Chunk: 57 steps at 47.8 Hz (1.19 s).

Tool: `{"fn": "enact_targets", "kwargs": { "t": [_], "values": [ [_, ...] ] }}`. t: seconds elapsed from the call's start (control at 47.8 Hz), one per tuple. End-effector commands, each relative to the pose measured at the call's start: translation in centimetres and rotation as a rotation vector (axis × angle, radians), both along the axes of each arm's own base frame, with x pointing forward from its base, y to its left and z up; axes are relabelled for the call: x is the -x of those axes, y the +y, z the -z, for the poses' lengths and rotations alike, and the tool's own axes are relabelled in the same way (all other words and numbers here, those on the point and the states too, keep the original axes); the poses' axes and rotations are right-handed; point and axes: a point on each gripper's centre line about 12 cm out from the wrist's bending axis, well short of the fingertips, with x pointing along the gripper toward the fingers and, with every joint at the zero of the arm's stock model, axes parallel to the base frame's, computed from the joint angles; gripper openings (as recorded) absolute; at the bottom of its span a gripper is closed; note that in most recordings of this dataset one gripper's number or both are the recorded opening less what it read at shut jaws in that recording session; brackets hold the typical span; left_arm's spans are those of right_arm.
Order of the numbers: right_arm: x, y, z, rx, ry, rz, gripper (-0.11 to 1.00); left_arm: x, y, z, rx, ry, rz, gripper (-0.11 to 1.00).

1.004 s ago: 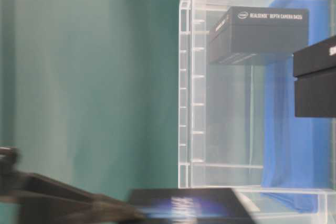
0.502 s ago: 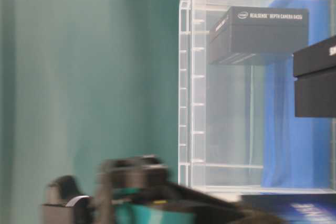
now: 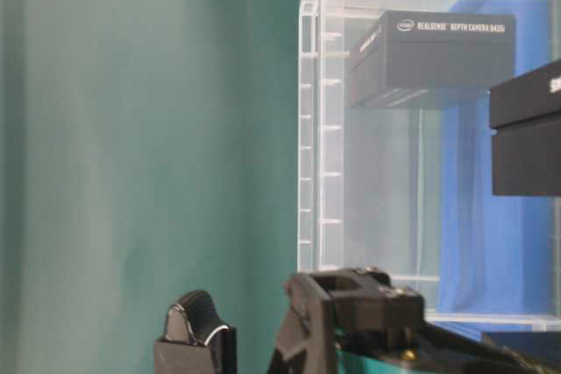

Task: Take out the box from the case.
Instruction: 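Carry the held box toward the viewer, left of the first box, then lower the box onto the table and open the left gripper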

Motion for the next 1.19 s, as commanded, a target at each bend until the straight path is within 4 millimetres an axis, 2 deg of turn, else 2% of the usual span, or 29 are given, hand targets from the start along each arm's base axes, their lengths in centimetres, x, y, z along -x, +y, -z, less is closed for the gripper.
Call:
{"fn": "enact_targets", "kwargs": {
  "t": [0.0,0.941,1.088,1.172],
  "values": [
    [-0.07,0.03,-0.62,0.007,-0.021,0.0,0.93,-0.02,-0.13,-1.1,0.005,-0.031,0.006,0.63],
    [-0.14,0.0,-0.6,0.007,-0.018,-0.003,0.93,-0.87,-0.69,-1.29,0.053,-0.107,0.023,0.63],
    [-0.11,0.01,-0.64,0.008,-0.02,-0.003,0.93,-0.94,-0.81,-1.4,0.069,-0.109,0.008,0.94],
    [-0.13,0.04,-0.64,0.008,-0.02,-0.005,0.93,-0.98,-0.85,-1.57,0.073,-0.116,0.007,0.97]
  ]
}}
